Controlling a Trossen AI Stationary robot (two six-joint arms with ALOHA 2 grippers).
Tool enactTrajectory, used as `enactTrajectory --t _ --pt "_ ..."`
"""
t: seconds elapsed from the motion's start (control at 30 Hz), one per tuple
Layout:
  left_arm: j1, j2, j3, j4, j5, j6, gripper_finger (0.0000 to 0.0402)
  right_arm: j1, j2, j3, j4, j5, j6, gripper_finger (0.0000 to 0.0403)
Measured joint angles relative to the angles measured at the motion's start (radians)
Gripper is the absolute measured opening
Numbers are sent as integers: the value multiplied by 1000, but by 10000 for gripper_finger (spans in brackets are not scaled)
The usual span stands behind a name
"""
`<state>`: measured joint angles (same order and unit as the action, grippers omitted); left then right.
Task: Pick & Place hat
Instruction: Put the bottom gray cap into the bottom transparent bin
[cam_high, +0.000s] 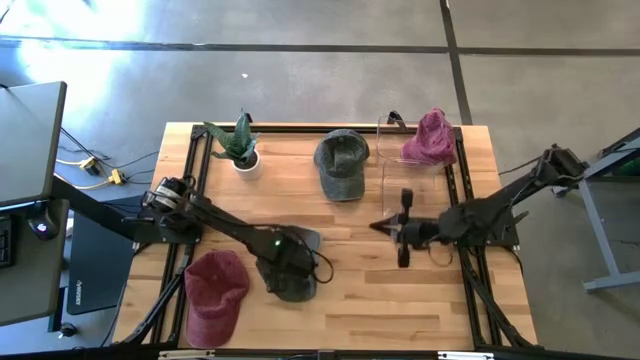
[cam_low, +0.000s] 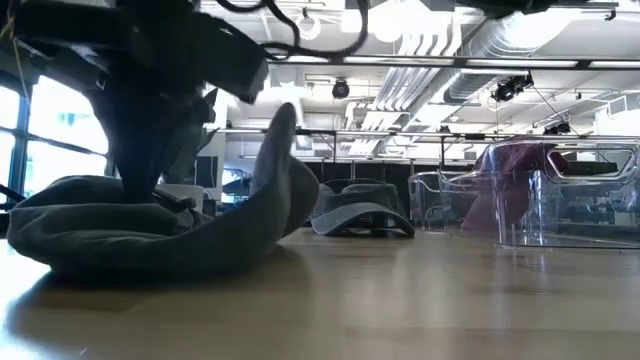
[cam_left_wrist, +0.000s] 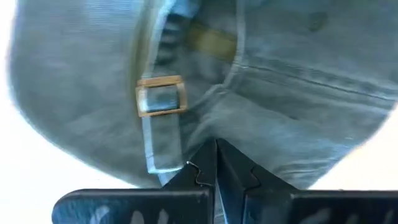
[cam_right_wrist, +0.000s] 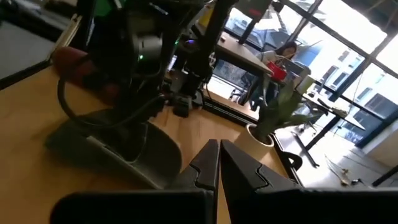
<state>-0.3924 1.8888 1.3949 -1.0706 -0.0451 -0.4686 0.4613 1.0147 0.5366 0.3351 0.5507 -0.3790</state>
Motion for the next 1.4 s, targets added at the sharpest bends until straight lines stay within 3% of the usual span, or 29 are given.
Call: enactTrajectory --t 0.2,0.4,0.53,0.73,0.8,0.9,1.03,1.13,1.3,1.4 --pt "-89 -82 -19 -159 -161 -128 0 63 296 178 -32 37 -81 12" --pt "-173 -261 -148 -87 -240 -276 0 63 608 476 -193 -44 -101 39" --pt "-206 -372 -284 20 -291 -348 0 61 772 680 -343 -173 -143 86" --pt "-203 -432 -430 226 -334 -379 0 26 980 993 -648 -470 -266 153" --pt "-203 -432 -452 295 -353 -370 0 6 1059 1094 -766 -506 -297 165" --pt "-203 -432 -464 373 -364 -346 0 -24 1168 1202 -886 -477 -370 171" --pt "-203 -432 -464 465 -386 -268 0 -52 1243 1280 -989 -329 -442 165" --pt "-203 -432 -464 493 -389 -222 0 -63 1247 1280 -1071 -247 -438 139" --pt "-203 -431 -464 546 -396 -128 0 -66 1212 1242 -1195 -281 -278 32" --pt "-191 -396 -464 719 -394 29 0 -53 1170 1180 -1174 -322 -182 18"
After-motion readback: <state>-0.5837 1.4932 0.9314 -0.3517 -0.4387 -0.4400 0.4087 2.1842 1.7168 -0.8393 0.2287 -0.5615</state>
